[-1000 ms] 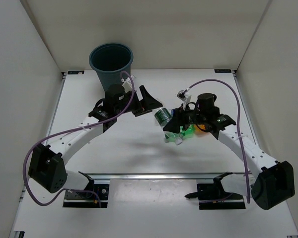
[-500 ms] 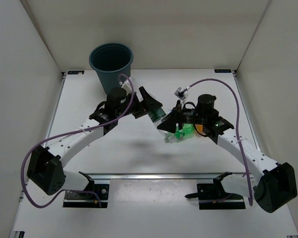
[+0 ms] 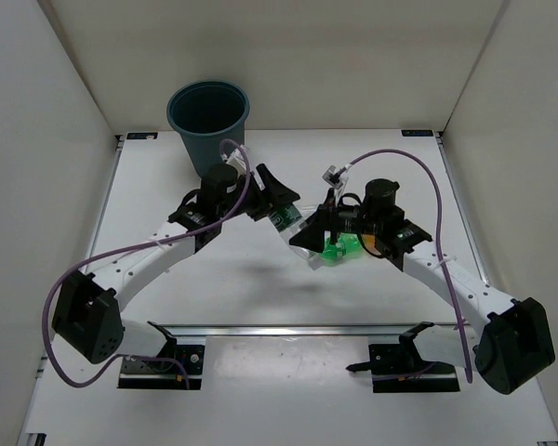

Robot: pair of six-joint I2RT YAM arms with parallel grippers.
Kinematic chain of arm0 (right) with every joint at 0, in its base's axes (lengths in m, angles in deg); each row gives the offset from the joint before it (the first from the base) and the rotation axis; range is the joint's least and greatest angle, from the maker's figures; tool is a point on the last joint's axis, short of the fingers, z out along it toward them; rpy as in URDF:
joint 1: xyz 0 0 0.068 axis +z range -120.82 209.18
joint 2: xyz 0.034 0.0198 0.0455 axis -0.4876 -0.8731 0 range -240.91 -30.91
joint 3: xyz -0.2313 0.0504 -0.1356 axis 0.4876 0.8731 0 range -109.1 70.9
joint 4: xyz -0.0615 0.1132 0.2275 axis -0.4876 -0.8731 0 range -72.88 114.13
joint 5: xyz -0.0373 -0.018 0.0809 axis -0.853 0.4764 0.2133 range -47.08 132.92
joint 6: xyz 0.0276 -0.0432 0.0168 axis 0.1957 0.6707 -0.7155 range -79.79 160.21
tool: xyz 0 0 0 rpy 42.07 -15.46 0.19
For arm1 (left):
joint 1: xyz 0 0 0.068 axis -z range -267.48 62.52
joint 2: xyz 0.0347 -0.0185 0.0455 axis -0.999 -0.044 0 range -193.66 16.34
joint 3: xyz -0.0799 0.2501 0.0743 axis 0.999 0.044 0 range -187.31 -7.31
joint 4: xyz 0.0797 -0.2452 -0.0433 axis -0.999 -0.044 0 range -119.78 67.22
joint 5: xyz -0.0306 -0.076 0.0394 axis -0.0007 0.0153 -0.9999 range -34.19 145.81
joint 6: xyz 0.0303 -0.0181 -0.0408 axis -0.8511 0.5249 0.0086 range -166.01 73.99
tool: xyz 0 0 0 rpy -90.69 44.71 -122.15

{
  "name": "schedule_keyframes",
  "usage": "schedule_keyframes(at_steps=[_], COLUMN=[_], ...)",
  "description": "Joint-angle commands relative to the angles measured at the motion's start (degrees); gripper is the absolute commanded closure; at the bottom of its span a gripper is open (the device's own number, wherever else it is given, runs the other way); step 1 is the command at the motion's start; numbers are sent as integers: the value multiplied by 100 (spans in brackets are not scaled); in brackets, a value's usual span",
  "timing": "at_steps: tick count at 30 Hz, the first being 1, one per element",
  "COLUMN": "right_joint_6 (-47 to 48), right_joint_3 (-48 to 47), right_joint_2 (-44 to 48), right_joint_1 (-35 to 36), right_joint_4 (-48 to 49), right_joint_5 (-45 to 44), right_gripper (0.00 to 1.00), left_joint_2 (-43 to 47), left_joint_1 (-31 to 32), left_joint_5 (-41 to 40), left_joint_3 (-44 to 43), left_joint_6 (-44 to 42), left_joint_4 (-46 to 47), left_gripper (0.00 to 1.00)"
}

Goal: Put the plastic bottles in the bin

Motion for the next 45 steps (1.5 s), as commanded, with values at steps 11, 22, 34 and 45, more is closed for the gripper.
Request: schedule_keyframes(at_steps=[11,22,34,45], right_joint_6=[183,352,18,-798], right_joint_3=[77,86,-160,-512], right_joint_2=[1006,1226,937,393], right_joint_1=[-1154,-1961,-1929,-2218], right_joint_4=[-1057,-3275,-3908,-4197], right_joint_5=[-1133,-4405,-5485,-5758], right_gripper=[1,1,0,1], left_joint_2=[-53,-2847,-4035,-3921], left_joint_1=[-1342,-1808,-2344,-2406], left_joint_5=[-1840,-5191,-6018,-4780], left_joint_3=[-2576,-6579,-7240,-7256], left_joint_6=[-1830,-4045,-4733,-4337], left_joint_4=[-1838,-2017,-469,-1197], left_gripper=[58,43,23,1])
